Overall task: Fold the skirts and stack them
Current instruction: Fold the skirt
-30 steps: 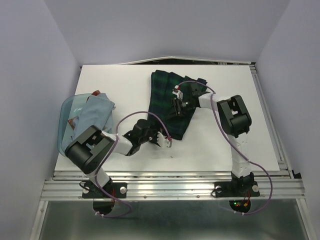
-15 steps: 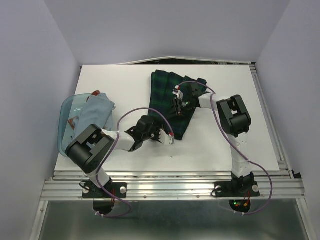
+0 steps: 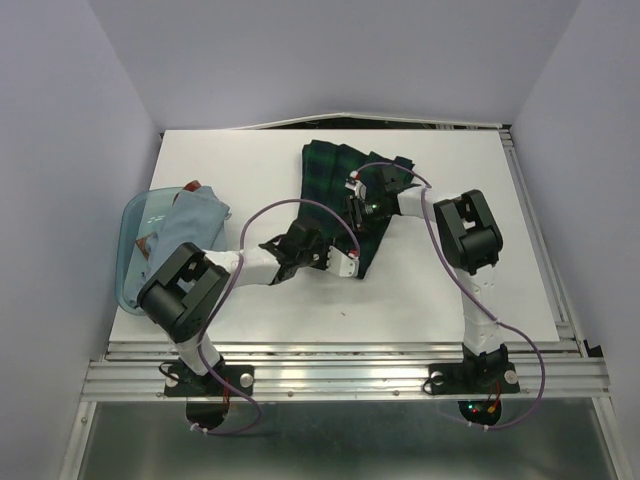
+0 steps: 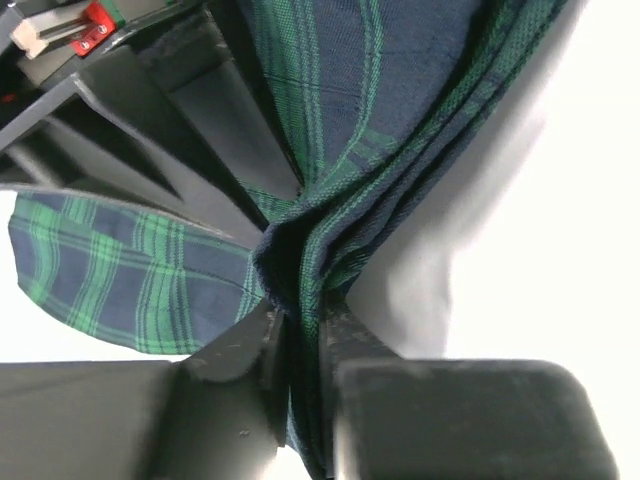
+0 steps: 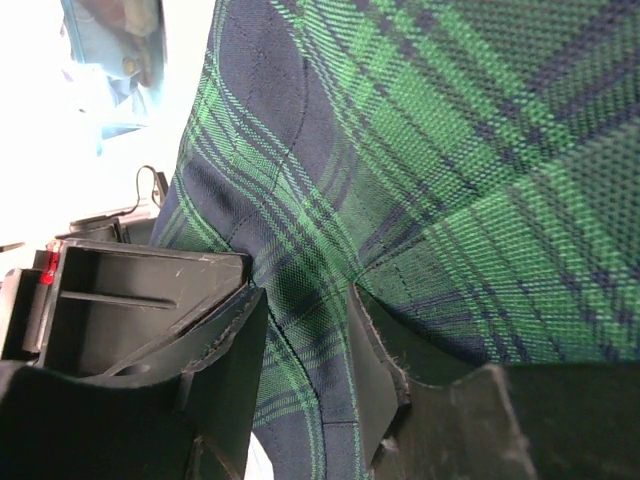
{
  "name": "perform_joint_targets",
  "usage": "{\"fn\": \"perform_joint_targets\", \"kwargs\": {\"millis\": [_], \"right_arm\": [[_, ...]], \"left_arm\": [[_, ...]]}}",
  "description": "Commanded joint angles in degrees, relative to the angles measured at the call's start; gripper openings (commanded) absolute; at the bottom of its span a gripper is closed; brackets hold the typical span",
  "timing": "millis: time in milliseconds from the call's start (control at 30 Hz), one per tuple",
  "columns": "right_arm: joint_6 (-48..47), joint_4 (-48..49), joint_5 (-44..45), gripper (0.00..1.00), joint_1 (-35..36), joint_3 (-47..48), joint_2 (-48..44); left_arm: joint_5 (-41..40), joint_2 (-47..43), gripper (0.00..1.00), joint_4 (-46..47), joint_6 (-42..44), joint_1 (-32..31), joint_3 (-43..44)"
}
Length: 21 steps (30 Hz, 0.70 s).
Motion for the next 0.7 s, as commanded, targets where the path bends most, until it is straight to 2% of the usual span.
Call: {"fn": "perform_joint_targets", "kwargs": {"millis": [0,133,300,367,433,567,667], "right_arm": [[-4.2,-5.1,10.9,0.47,-0.1,-1.5,1.1],[-5.5,-6.6,12.3,0.54,-3.0,3.0,-2.8],[-4.8,-6.6,12.3,0.56,-4.8,10.8,-4.0],[-1.7,-5.7,9.5,0.56,-4.8,14.9,-2.5],[3.8,-0.9,5.0,0.57,-4.8,16.2,-1.4],[12.8,11.3,1.2,0.57,-4.3,13.9,-0.5],[16.6,16.6,-0.4,0.57,-3.0,13.7,0.6]], "left_arm": [[4.1,-1.2,0.0,-10.2,-2.3,-0.3,4.6],[6.2,-4.8,0.0,-18.6,-2.8,-0.4,4.7],[6.7,-9.1,0.0,-24.3,-5.1,-2.3,3.3],[6.6,-11.1,0.0,-25.6,-7.8,-3.1,2.9],[6.8,-13.1,0.0,-26.7,-9.6,-4.1,2.8],[7.6,-15.9,0.0,-29.5,-13.8,-4.8,3.0],[8.3,-17.9,0.0,-31.8,-15.1,-5.3,3.3]]}}
